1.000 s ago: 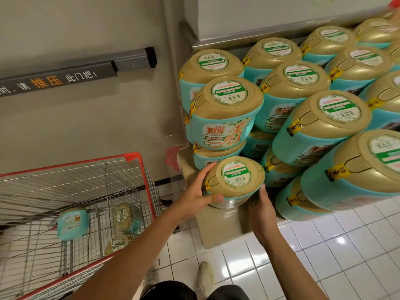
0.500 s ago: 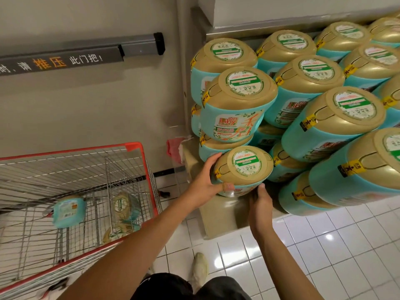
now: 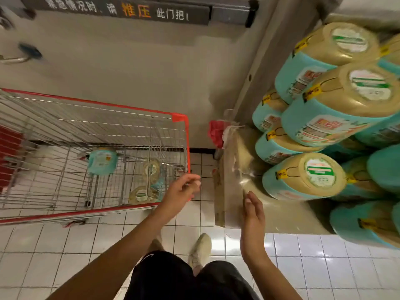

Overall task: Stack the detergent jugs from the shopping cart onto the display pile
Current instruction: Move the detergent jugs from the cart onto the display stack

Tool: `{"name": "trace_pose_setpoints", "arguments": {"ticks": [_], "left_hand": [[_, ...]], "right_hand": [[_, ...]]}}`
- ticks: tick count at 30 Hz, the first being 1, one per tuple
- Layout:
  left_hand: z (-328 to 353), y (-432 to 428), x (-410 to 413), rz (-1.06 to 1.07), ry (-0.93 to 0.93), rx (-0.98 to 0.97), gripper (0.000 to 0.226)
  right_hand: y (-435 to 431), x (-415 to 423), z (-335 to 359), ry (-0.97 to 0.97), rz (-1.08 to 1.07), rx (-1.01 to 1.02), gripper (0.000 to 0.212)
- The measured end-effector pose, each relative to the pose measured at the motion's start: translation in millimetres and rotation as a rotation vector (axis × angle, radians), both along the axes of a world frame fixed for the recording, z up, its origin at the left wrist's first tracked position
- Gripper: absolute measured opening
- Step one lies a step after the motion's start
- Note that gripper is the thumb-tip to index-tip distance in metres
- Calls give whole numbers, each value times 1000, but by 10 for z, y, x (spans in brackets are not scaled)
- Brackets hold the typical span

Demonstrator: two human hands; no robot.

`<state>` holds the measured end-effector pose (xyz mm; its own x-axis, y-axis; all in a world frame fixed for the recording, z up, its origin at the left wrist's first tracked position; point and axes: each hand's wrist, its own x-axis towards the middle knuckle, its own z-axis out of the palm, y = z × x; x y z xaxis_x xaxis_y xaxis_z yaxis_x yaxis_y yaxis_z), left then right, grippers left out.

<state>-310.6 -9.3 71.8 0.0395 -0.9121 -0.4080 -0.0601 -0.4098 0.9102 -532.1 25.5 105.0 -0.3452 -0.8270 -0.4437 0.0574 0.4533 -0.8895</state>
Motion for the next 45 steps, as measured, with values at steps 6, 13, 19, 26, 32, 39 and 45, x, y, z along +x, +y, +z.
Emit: {"name": "trace_pose_setpoints", "arguments": {"ticks": [6, 13, 19, 26, 32, 39, 45], "left_hand": [[-73, 407, 984, 294, -10, 27, 14], [-185, 726, 1872, 489, 48, 56, 14], [-360, 860, 2491, 568, 100, 95, 16], [-585, 708, 3182, 588, 92, 186, 18], [-956, 341, 3818, 568, 75, 337, 21], [-1783, -80, 4479, 530, 41, 491, 24], [-2748, -349, 4889, 597, 108, 657, 14]], "right_hand": [[-236, 836, -24, 13, 218, 30, 28], [-561, 1865, -289, -93, 377, 70, 26], [-689, 2626, -477, -39, 548, 91, 27], [-885, 3391, -769, -46, 638, 160, 22], [-1215, 4055, -1166, 52, 734, 242, 26], [-1684, 4820, -2017, 183, 850, 290, 17], [-1938, 5381, -2965, 205, 839, 423, 9]]}}
